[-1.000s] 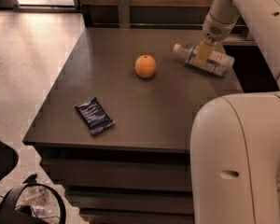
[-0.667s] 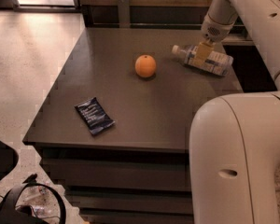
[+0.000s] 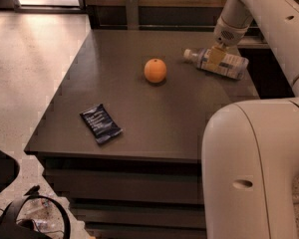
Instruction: Knock blue plastic bottle over
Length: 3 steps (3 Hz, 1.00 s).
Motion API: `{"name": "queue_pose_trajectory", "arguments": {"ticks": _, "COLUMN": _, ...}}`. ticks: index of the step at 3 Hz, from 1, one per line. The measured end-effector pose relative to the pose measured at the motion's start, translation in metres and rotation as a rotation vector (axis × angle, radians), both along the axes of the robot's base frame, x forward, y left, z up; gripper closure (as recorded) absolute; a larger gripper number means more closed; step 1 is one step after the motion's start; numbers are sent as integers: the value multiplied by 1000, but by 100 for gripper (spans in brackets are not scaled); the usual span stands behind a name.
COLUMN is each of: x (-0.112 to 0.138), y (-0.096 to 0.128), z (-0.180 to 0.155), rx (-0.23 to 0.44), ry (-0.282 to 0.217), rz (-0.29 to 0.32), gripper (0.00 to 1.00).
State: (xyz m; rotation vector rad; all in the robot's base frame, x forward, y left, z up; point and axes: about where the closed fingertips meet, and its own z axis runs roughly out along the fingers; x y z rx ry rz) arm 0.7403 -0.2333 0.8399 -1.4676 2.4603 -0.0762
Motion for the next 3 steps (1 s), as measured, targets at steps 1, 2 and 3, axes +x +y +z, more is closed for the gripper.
{"name": "queue_pose_trajectory", "arguments": {"ticks": 1, "x": 2, "y": 1, "z": -4, "rx": 1, "ry": 1, "rz": 1, "gripper": 14}}
{"name": "queue_pose_trajectory", "arguments": {"ticks": 2, "x": 4, "y": 2, "z": -7, "rx": 1, "ry": 1, "rz": 2, "gripper": 0}}
{"name": "queue_pose_trajectory", "arguments": {"ticks": 3, "x": 4, "y": 2, "z": -7, "rx": 1, "ry": 1, "rz": 2, "gripper": 0}}
